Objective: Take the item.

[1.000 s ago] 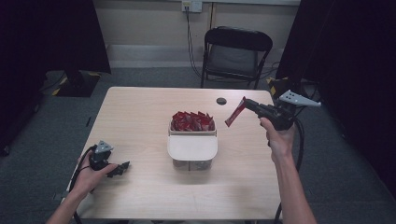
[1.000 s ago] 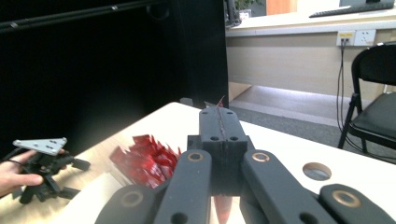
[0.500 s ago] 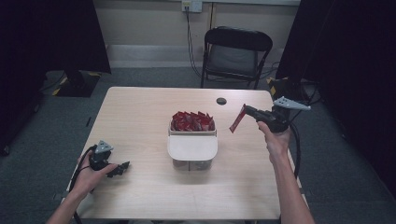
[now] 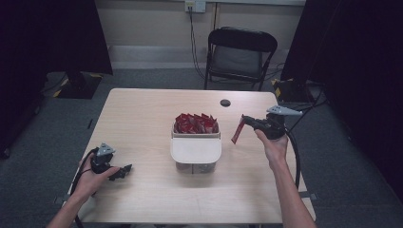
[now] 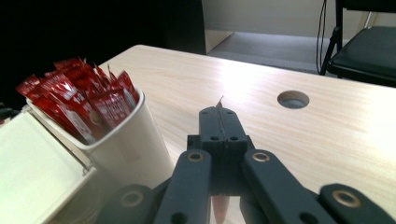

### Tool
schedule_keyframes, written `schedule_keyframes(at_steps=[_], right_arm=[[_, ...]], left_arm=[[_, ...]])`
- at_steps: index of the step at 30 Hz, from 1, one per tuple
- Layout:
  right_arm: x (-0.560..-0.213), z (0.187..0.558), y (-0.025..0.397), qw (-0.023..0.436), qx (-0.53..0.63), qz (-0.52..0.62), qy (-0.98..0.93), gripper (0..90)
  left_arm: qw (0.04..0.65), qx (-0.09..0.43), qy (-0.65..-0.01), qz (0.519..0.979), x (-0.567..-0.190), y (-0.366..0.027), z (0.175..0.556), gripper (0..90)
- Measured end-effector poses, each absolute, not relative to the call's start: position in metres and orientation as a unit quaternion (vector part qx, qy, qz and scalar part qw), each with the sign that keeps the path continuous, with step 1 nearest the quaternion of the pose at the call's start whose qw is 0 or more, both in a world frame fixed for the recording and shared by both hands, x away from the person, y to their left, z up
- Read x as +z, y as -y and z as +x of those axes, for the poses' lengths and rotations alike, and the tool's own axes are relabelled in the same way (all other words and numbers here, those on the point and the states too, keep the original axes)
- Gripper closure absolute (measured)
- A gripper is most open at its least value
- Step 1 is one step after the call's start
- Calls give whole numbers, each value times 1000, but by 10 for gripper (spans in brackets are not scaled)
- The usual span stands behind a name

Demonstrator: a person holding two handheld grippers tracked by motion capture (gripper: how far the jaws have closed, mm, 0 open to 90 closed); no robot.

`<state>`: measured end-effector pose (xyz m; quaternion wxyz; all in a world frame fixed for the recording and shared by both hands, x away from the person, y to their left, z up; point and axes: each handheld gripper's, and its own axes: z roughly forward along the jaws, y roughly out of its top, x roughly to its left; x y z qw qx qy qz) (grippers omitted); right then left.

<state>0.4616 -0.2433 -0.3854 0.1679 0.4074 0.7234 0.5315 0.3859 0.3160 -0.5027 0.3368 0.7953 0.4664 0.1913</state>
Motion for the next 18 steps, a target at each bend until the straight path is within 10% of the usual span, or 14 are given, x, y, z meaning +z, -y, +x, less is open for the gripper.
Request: schedule_keyframes(at_steps=[18], right_arm=[[-398, 456, 246, 157, 514, 415, -734, 900]], left_arm=[[337, 191, -467, 795, -503, -316, 386, 0]])
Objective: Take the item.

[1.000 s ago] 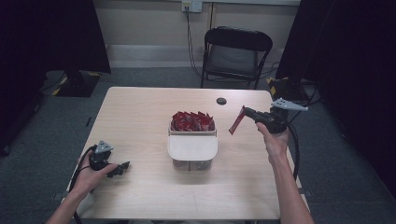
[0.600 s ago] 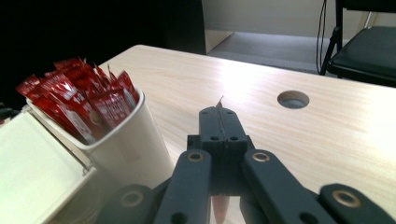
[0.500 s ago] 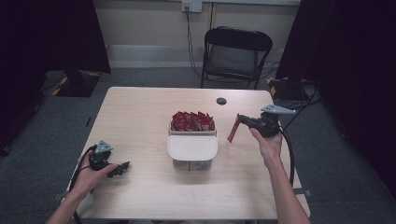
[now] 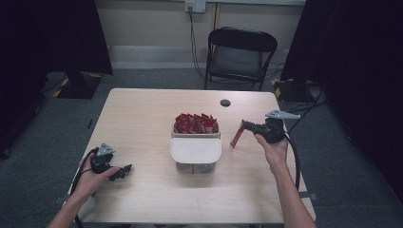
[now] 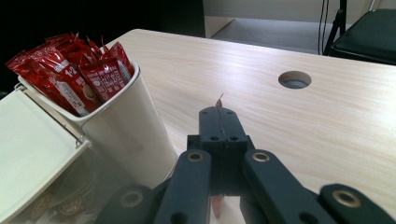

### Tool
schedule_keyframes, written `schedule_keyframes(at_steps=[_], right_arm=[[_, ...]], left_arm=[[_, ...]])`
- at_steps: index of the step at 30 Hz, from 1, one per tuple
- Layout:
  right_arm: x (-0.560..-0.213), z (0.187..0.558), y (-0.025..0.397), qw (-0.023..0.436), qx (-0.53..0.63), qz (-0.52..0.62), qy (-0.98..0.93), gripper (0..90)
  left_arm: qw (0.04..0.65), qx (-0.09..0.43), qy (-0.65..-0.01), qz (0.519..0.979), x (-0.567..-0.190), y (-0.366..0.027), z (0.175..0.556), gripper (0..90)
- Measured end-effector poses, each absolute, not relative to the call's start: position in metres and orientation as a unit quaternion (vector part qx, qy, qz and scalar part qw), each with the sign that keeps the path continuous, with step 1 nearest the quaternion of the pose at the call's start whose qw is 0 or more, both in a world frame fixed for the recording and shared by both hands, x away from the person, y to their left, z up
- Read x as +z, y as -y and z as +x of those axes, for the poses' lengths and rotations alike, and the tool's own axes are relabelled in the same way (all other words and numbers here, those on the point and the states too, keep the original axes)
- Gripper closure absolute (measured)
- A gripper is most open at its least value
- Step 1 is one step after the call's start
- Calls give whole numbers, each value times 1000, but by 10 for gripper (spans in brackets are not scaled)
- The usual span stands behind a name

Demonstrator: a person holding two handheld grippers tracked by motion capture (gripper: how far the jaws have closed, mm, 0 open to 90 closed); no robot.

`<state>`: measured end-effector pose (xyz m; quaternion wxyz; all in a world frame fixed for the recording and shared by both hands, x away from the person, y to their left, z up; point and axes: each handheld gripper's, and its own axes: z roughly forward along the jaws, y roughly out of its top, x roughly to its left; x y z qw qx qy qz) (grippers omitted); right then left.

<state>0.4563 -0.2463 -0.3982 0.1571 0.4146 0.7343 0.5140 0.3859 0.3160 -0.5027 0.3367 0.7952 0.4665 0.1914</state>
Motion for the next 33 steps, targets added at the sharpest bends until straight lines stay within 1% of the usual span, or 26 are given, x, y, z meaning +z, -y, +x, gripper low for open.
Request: schedule_keyframes(at_steps=[16, 28, 33], right_arm=[[-398, 430, 245, 149, 492, 397, -760, 900], [-403, 411, 256, 142, 475, 399, -772, 900], [-408, 402, 260, 128, 476, 399, -773, 900]], left_arm=[[337, 191, -467, 795, -503, -316, 386, 0], [337, 191, -467, 795, -503, -316, 386, 0], [337, 191, -466, 795, -503, -316, 386, 0]])
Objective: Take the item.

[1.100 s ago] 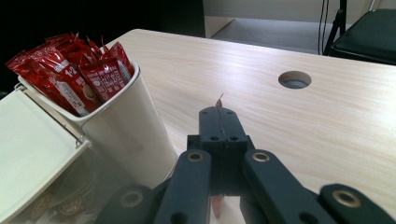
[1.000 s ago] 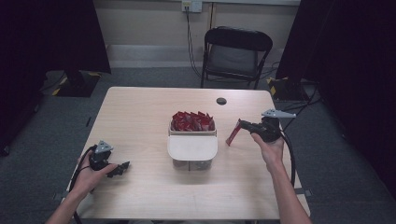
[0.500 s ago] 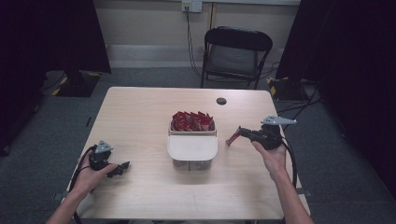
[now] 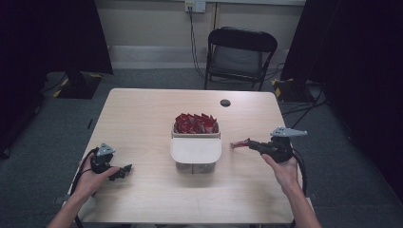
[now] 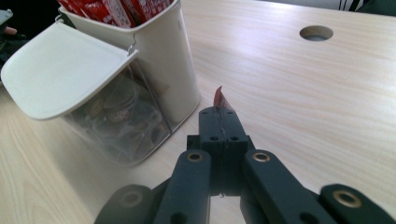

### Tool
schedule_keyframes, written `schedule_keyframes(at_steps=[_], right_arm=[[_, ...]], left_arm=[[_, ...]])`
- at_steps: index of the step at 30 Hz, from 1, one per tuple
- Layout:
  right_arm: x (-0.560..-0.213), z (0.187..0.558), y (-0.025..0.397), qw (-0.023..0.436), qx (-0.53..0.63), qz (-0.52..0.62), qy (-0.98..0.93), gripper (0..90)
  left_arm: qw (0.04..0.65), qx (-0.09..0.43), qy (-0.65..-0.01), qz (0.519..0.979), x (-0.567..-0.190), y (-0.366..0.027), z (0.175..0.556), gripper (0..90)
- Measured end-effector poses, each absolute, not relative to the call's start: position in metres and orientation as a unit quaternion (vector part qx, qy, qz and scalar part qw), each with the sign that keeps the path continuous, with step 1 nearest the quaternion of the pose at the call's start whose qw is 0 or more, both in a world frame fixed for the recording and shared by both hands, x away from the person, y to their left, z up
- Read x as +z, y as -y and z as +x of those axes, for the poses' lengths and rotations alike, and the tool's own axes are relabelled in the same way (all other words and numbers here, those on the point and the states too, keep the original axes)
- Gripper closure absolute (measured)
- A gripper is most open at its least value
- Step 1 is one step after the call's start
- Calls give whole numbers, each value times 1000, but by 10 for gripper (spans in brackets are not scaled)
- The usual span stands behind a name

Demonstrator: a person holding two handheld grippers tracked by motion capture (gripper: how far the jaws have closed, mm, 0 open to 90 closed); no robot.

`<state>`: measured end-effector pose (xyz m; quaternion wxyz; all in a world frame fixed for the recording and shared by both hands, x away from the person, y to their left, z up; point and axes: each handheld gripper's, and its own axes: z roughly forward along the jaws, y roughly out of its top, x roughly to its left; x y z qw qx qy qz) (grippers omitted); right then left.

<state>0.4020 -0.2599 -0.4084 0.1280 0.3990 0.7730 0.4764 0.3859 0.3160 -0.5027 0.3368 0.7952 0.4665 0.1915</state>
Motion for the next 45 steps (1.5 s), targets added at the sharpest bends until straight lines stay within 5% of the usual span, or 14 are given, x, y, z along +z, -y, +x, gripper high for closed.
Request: schedule_keyframes(at_steps=[35, 45], right_arm=[[-460, 413, 238, 94, 416, 411, -805, 897], [-463, 414, 235, 97, 410, 414, -807, 743]], left_arm=[[337, 192, -466, 795, -503, -316, 386, 0], [337, 191, -466, 795, -503, -316, 386, 0]])
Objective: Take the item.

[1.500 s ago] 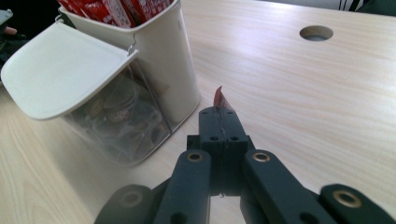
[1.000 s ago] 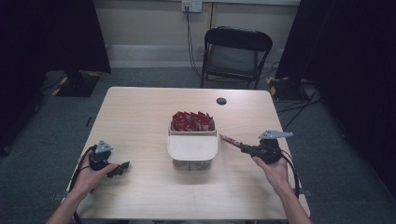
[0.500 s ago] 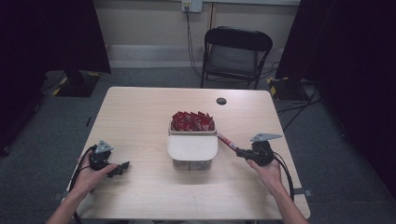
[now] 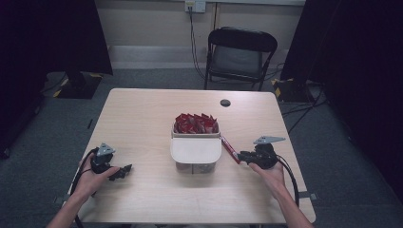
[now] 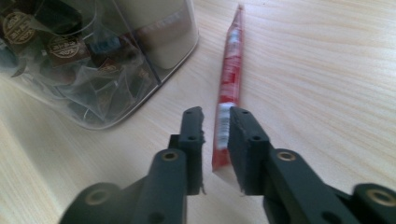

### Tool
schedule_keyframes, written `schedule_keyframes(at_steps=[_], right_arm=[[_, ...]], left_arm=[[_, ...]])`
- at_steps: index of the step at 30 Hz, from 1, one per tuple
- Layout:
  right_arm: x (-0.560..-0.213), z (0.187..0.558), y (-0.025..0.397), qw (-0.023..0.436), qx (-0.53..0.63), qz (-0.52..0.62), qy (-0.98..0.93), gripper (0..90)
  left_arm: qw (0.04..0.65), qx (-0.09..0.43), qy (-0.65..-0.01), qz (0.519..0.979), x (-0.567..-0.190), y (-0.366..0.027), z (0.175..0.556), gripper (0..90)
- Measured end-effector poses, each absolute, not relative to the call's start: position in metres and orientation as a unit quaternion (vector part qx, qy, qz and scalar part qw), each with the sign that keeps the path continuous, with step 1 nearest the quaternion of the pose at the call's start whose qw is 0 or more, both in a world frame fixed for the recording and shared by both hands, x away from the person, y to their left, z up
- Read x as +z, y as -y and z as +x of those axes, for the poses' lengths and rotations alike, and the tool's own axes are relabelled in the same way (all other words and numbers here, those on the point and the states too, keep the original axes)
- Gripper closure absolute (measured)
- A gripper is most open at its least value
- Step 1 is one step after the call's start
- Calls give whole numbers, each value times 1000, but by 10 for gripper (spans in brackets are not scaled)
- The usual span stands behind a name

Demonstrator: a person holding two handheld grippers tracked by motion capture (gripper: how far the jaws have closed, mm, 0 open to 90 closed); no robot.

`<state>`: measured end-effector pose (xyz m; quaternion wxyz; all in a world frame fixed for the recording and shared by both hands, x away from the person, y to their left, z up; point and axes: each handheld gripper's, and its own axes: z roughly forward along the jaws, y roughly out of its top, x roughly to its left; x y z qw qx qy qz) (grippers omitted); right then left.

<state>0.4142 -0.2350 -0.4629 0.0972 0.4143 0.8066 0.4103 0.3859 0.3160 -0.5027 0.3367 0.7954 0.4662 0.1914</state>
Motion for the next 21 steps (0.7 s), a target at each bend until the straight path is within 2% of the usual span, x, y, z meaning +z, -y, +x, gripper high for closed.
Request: schedule_keyframes(at_steps=[5, 10, 16, 17, 21], right_arm=[[-462, 415, 236, 99, 413, 423, -800, 635], [-460, 415, 238, 100, 421, 429, -793, 453], [-454, 412, 242, 102, 425, 435, -787, 336], [-451, 410, 244, 108, 422, 442, -784, 273], [-449, 406, 248, 114, 415, 453, -781, 217]], left_arm=[[337, 191, -466, 795, -503, -316, 386, 0], [337, 191, -467, 795, -503, -316, 386, 0], [337, 191, -466, 795, -503, -316, 386, 0], [337, 191, -466, 795, -503, -316, 386, 0], [337, 191, -467, 795, -503, -316, 386, 0]])
